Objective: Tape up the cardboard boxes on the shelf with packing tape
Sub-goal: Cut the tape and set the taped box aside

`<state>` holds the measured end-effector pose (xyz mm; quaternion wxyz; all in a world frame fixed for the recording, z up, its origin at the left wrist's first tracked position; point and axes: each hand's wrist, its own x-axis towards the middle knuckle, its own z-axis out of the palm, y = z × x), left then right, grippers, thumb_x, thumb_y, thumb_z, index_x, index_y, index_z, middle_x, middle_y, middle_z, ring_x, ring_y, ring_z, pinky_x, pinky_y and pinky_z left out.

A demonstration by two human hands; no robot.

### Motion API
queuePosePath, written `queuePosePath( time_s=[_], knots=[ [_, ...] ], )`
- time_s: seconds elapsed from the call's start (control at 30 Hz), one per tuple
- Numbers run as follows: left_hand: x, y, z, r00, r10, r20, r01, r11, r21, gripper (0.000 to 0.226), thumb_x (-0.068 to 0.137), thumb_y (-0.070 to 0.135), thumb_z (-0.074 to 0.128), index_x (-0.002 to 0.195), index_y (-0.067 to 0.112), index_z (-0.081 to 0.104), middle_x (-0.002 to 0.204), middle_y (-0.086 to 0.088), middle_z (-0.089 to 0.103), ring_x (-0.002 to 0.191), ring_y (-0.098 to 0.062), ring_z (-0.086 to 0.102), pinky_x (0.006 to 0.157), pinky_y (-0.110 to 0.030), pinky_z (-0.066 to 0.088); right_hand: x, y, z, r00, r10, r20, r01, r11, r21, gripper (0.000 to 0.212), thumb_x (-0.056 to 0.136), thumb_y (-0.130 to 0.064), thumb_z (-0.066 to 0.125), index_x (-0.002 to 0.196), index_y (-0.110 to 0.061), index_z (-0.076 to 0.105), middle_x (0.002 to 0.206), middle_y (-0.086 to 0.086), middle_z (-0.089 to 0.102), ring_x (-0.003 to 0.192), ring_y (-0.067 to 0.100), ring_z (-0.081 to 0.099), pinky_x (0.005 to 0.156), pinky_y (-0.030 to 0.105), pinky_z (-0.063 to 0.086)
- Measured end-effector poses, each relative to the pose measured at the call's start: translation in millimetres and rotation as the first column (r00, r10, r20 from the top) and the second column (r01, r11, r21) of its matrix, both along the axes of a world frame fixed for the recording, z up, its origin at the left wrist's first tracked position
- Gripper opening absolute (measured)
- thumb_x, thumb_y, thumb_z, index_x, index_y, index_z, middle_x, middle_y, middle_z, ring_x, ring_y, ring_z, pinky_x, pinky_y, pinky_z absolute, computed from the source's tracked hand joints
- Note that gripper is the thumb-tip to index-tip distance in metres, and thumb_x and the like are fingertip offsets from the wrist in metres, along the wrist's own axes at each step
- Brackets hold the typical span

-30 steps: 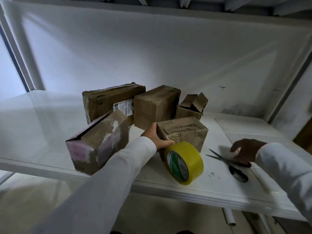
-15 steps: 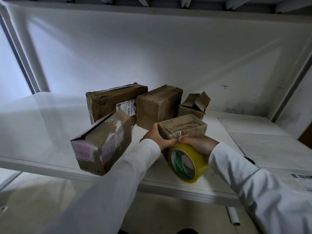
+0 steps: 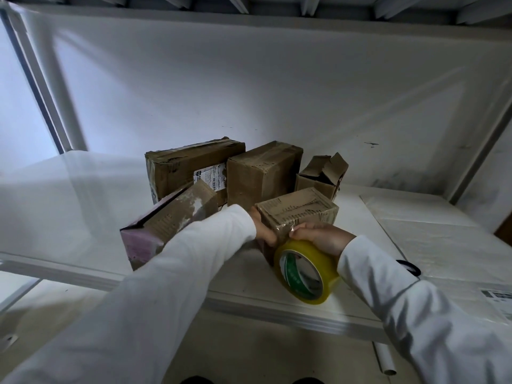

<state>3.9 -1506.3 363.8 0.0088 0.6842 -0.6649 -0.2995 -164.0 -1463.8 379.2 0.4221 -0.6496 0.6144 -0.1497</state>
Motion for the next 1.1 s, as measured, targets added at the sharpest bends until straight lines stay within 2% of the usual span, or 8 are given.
queuePosePath(
  time_s=[0.13,0.27,0.37,0.47,0.63,0.73,0.83,1.1],
  knots=[
    [10.0,-5.2,21.2,0.993,-0.059,0.102,0.063,0.997,-0.033,0.069,0.084,0.035,0.066,0.143,0.017,0.035,0.143,-0.006,0.043,0.129,-0.028,0.041,0.108,-0.037,0.035,-0.7,-2.4,-0.5,1.0,0.011,-0.021,-0.011,1.0,0.009,0.035,0.094,-0.038,0.051,0.127,-0.026,0.054,0.116,0.0,0.05,0.106,0.021,0.047,0.099,0.032,0.036],
    [-1.5,-13.3,35.1,0.976,0.133,-0.17,-0.184,0.924,-0.336,0.06,0.091,0.039,0.053,0.142,0.011,0.038,0.142,-0.012,0.044,0.128,-0.03,0.044,0.102,-0.032,0.038,2.4,-2.4,-0.3,0.999,-0.032,0.022,0.031,0.999,0.037,0.037,0.094,-0.038,0.051,0.128,-0.025,0.052,0.129,0.006,0.053,0.116,0.027,0.051,0.106,0.037,0.037],
    [-29.1,-12.2,33.1,0.965,-0.033,-0.259,-0.064,0.933,-0.356,0.065,0.09,0.051,0.053,0.142,0.016,0.037,0.145,-0.008,0.042,0.129,-0.027,0.043,0.103,-0.036,0.036,3.4,2.8,1.0,0.996,-0.048,0.076,0.047,0.999,0.021,0.039,0.097,-0.033,0.047,0.135,-0.024,0.047,0.134,0.008,0.051,0.12,0.029,0.048,0.108,0.037,0.034],
    [-46.9,-11.3,17.3,0.974,-0.174,-0.142,0.119,0.936,-0.332,0.076,0.084,0.057,0.058,0.146,0.022,0.031,0.146,-0.006,0.038,0.128,-0.028,0.043,0.105,-0.043,0.038,2.6,8.5,2.7,0.986,-0.043,0.158,0.048,0.999,-0.026,0.045,0.097,-0.021,0.047,0.141,-0.021,0.035,0.135,0.01,0.049,0.122,0.03,0.046,0.105,0.035,0.034],
    [-49.7,-17.8,4.3,0.994,-0.111,0.013,0.109,0.944,-0.312,0.074,0.088,0.061,0.046,0.15,0.035,0.015,0.154,-0.008,0.02,0.136,-0.038,0.029,0.109,-0.052,0.032,-1.9,9.6,5.9,0.972,-0.068,0.226,0.064,0.998,0.024,0.041,0.097,-0.021,0.047,0.136,-0.022,0.036,0.11,0.002,0.051,0.097,0.021,0.05,0.087,0.028,0.04],
    [-51.7,-15.2,5.3,0.997,-0.073,0.016,0.074,0.949,-0.305,0.072,0.09,0.061,0.043,0.15,0.035,0.012,0.154,-0.008,0.018,0.137,-0.039,0.026,0.11,-0.052,0.03,-4.3,10.6,4.6,0.952,-0.153,0.264,0.12,0.983,0.137,0.011,0.096,-0.025,0.048,0.106,-0.022,0.051,0.08,-0.003,0.058,0.069,0.012,0.053,0.059,0.018,0.046],
    [-52.7,-12.0,4.7,0.998,-0.058,0.012,0.059,0.948,-0.313,0.071,0.091,0.061,0.041,0.15,0.035,0.012,0.154,-0.009,0.018,0.138,-0.039,0.024,0.111,-0.052,0.029,-7.7,12.3,-3.7,0.912,-0.243,0.329,0.173,0.958,0.23,0.014,0.095,-0.027,0.05,0.086,-0.018,0.057,0.047,-0.004,0.062,0.041,0.008,0.057,0.039,0.015,0.044],
    [-51.6,-7.5,7.3,0.999,-0.048,0.023,0.053,0.947,-0.318,0.07,0.092,0.061,0.04,0.15,0.033,0.012,0.155,-0.008,0.017,0.14,-0.037,0.022,0.111,-0.052,0.028,-9.3,14.2,-0.2,0.927,-0.238,0.289,0.176,0.958,0.226,0.016,0.093,-0.031,0.052,0.094,-0.016,0.059,0.049,-0.004,0.062,0.046,0.01,0.059,0.045,0.021,0.046]
  ],
)
